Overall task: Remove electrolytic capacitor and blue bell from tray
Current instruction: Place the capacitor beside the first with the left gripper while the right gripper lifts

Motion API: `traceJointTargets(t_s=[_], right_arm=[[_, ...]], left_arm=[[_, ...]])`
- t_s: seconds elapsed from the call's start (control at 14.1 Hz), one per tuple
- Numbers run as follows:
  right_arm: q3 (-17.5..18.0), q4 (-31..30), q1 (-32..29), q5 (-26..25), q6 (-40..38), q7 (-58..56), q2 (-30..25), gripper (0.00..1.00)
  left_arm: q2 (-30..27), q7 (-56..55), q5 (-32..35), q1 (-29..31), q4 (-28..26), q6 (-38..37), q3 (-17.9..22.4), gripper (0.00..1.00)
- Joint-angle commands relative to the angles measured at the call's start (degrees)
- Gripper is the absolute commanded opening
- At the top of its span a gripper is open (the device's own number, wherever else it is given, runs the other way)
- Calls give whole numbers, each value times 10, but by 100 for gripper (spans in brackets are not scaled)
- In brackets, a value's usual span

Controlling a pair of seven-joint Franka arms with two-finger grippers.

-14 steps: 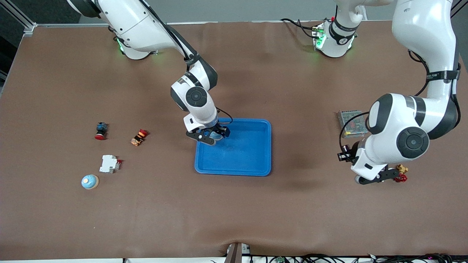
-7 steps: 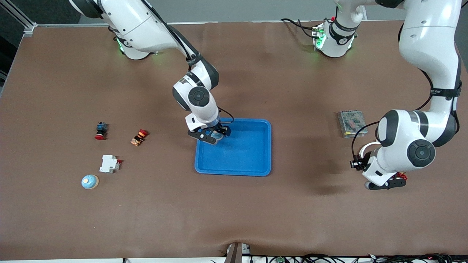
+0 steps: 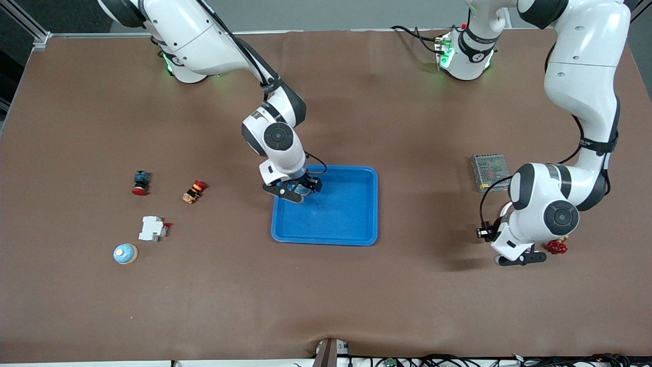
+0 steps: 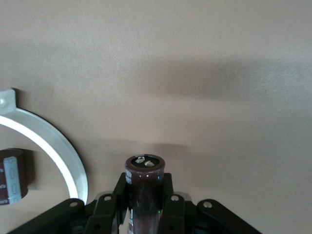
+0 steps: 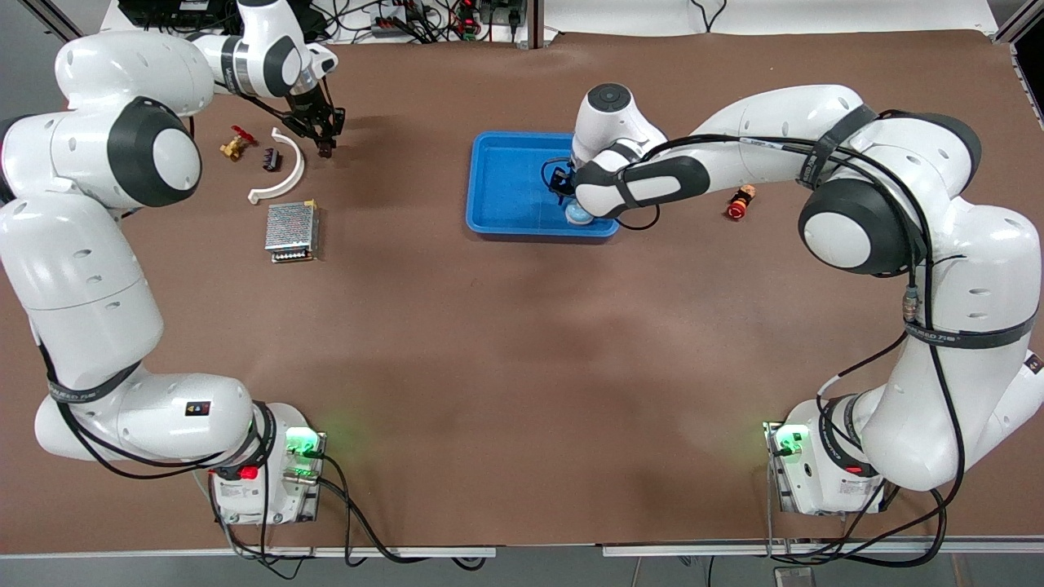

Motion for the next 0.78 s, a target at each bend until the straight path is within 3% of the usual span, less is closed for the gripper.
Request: traceJointTargets(t_s=[0.0, 0.28, 0.42, 0.49, 0.57, 0.71], right_arm=[[-6, 10, 7, -13, -1, 19, 6, 0], [-6, 13, 3, -12, -5, 19, 1, 0], [-6, 23, 0, -11, -12, 12, -1, 0], [-6, 24, -5, -11, -19, 8, -7, 0], [-5, 29, -11, -11, -34, 4, -13, 0], [-5, 47, -22, -11, -78, -24, -27, 0]], left_arm=[[-10, -5, 16, 2, -42, 46, 2, 0], [-10, -5, 16, 2, -58, 64, 3, 0], [-12, -4, 16, 2, -58, 64, 2, 5], [-12, -2, 16, 2, -57, 64, 3, 33], [-13, -1, 16, 2, -56, 64, 2, 96], [-18, -1, 16, 2, -55, 59, 2, 100]])
